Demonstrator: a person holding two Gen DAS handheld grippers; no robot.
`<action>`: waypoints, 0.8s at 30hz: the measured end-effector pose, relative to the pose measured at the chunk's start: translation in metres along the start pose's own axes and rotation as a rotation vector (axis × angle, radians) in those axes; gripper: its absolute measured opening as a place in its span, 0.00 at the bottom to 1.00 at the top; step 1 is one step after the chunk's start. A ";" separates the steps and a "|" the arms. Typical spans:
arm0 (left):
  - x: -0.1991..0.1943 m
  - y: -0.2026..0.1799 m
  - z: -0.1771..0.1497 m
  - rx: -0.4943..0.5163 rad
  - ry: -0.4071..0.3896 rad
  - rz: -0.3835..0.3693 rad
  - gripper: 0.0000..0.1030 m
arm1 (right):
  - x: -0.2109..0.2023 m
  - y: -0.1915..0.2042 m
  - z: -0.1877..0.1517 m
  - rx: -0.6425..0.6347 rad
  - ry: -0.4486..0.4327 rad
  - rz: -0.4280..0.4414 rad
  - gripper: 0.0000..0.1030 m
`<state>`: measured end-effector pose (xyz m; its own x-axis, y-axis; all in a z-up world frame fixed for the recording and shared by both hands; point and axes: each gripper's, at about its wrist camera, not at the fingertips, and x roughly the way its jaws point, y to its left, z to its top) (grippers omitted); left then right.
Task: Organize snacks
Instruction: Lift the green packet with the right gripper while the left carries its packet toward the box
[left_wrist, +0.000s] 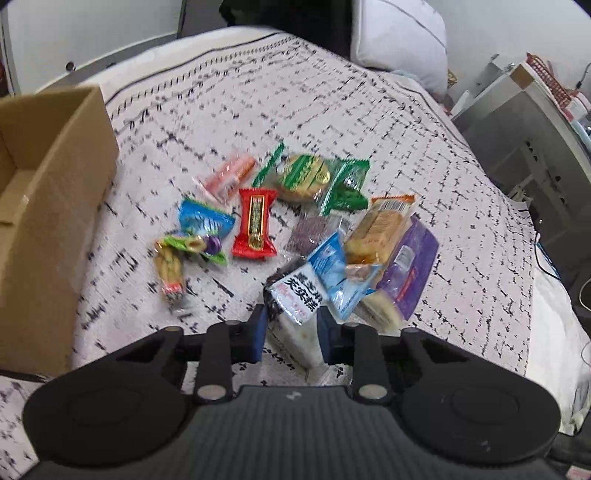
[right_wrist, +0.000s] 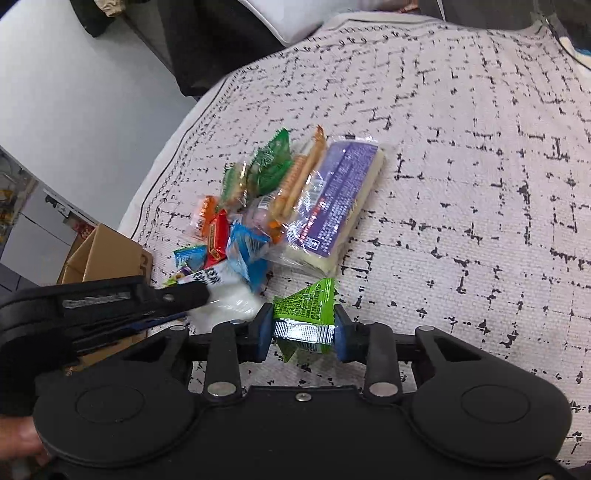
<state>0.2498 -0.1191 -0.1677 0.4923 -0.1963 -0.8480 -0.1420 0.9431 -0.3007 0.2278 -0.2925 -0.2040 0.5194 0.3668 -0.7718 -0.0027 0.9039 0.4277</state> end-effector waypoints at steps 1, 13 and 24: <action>-0.005 0.001 0.001 0.007 -0.004 -0.001 0.24 | -0.003 0.001 -0.001 -0.005 -0.006 0.002 0.31; -0.066 0.022 0.006 0.006 -0.089 -0.037 0.17 | -0.027 0.030 -0.004 -0.065 -0.077 0.034 0.31; -0.108 0.054 0.011 -0.025 -0.143 -0.062 0.17 | -0.043 0.062 -0.004 -0.088 -0.128 0.068 0.31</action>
<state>0.1986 -0.0442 -0.0873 0.6176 -0.2119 -0.7574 -0.1283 0.9230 -0.3628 0.2023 -0.2511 -0.1459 0.6202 0.4019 -0.6737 -0.1137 0.8958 0.4297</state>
